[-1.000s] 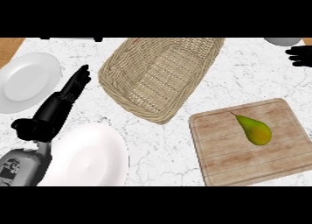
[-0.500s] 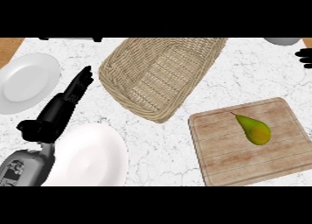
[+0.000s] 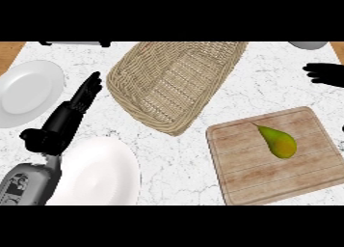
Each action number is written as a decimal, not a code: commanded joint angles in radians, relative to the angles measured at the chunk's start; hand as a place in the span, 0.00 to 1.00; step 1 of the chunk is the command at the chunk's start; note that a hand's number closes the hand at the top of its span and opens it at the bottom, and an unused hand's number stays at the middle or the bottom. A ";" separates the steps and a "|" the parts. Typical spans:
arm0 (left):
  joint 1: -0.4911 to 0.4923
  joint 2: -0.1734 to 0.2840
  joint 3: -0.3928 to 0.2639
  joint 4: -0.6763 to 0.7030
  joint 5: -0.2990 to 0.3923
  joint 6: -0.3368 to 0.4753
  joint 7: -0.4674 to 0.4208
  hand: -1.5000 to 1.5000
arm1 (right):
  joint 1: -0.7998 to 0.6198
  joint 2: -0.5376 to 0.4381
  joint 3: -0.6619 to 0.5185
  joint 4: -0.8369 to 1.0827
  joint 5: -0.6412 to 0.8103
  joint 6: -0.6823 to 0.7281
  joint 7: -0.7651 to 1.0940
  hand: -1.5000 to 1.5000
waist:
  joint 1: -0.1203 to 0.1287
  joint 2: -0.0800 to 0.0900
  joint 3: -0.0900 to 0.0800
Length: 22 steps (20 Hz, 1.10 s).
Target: Pick the pear from the cutting board and place it in the basket
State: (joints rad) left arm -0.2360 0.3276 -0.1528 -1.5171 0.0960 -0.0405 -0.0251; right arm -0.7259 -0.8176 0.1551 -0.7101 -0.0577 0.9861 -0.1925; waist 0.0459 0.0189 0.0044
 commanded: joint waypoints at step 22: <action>0.044 -0.024 0.040 -0.064 -0.018 -0.021 0.043 0.50 | -0.018 0.179 0.074 0.214 0.173 -0.106 -0.418 0.00 | -0.020 -0.012 -0.003</action>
State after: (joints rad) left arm -0.1920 0.3215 -0.1113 -1.5655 0.0736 -0.0652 -0.0010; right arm -0.7046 -0.6307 0.2484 -0.5303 0.1383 0.7182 -0.4949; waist 0.0253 0.0086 0.0023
